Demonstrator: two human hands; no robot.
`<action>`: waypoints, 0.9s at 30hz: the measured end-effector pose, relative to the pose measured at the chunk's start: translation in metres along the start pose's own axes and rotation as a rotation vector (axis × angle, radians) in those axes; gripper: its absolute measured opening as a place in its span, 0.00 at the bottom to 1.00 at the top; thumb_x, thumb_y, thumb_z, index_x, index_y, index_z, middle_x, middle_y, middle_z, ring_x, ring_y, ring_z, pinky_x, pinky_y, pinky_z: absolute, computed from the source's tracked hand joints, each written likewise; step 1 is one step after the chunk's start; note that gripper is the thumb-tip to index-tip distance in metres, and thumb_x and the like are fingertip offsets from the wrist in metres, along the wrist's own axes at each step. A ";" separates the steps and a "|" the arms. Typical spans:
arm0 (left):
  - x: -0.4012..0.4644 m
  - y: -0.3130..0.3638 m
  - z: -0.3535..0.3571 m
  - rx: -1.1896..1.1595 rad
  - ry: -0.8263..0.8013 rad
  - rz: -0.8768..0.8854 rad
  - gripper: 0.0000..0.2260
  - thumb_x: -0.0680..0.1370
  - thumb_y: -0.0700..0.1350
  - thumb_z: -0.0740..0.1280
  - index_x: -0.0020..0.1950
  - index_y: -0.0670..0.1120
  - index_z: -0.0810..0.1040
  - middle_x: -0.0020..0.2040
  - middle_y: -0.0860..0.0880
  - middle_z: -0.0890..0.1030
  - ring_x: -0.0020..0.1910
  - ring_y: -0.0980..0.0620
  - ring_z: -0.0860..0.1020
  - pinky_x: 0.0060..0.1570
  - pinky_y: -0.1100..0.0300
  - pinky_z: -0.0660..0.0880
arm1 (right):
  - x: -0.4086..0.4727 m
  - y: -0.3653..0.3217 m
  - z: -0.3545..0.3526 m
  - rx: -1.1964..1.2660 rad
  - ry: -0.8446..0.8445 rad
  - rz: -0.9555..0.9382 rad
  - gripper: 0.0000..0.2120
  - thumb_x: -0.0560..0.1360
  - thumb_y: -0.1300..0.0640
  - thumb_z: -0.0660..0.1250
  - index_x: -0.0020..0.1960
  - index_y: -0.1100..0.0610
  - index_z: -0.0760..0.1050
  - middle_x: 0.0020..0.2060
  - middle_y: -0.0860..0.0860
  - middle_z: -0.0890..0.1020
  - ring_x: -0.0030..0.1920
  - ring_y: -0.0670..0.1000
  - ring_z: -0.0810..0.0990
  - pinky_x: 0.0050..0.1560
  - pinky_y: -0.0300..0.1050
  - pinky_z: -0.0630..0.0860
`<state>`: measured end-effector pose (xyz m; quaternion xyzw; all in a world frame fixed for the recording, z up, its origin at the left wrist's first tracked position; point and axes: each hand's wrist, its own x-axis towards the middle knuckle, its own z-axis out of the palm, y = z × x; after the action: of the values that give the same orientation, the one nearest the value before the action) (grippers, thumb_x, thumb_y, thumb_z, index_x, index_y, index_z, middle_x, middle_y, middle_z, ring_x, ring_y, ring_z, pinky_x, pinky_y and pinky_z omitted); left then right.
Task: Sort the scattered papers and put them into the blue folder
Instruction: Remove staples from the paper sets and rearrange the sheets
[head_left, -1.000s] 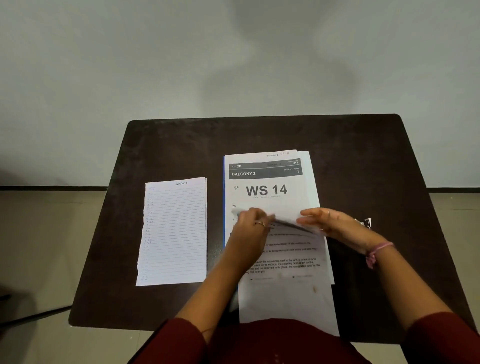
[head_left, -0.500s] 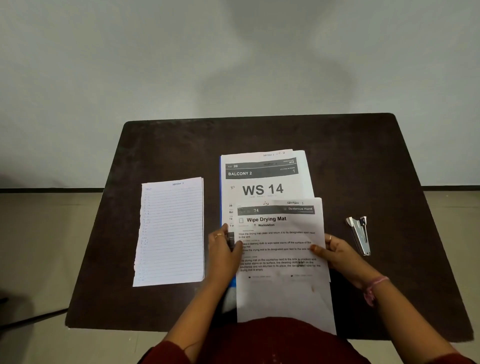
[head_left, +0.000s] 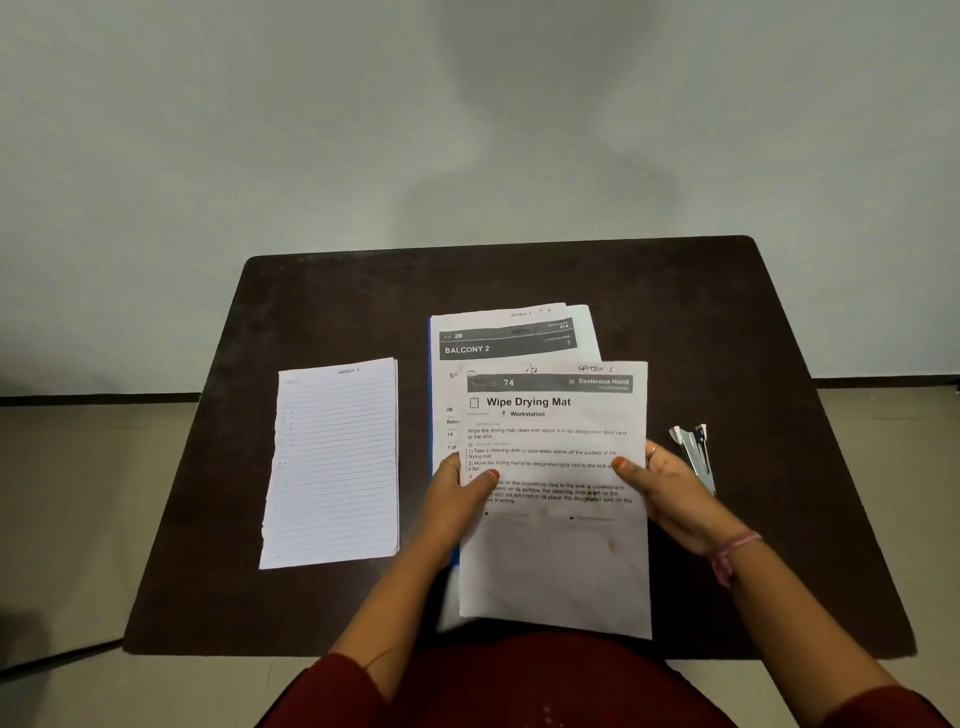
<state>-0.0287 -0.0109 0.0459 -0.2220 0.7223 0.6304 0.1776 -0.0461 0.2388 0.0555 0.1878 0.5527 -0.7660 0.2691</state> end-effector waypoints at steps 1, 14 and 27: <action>-0.001 0.003 0.000 0.038 0.025 0.041 0.11 0.76 0.42 0.68 0.58 0.48 0.77 0.56 0.51 0.82 0.55 0.52 0.80 0.60 0.50 0.75 | 0.000 -0.005 0.004 -0.017 0.004 -0.024 0.15 0.79 0.65 0.59 0.66 0.61 0.69 0.58 0.58 0.81 0.56 0.56 0.81 0.50 0.46 0.81; -0.021 0.089 -0.009 0.091 0.297 0.630 0.08 0.78 0.45 0.67 0.56 0.50 0.72 0.50 0.59 0.78 0.49 0.60 0.78 0.44 0.72 0.77 | -0.015 -0.098 0.066 -0.151 0.083 -0.555 0.09 0.79 0.65 0.61 0.55 0.53 0.72 0.48 0.46 0.83 0.48 0.44 0.82 0.50 0.40 0.80; 0.012 0.066 0.001 -0.114 0.262 0.509 0.12 0.78 0.44 0.66 0.60 0.50 0.70 0.57 0.54 0.78 0.57 0.55 0.77 0.53 0.65 0.76 | 0.014 -0.072 0.052 -0.359 0.168 -0.642 0.17 0.79 0.60 0.62 0.65 0.50 0.64 0.56 0.47 0.76 0.57 0.43 0.76 0.57 0.38 0.75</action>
<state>-0.0748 -0.0042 0.0946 -0.1227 0.7349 0.6603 -0.0939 -0.1012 0.2039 0.1175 0.0173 0.7289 -0.6843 -0.0023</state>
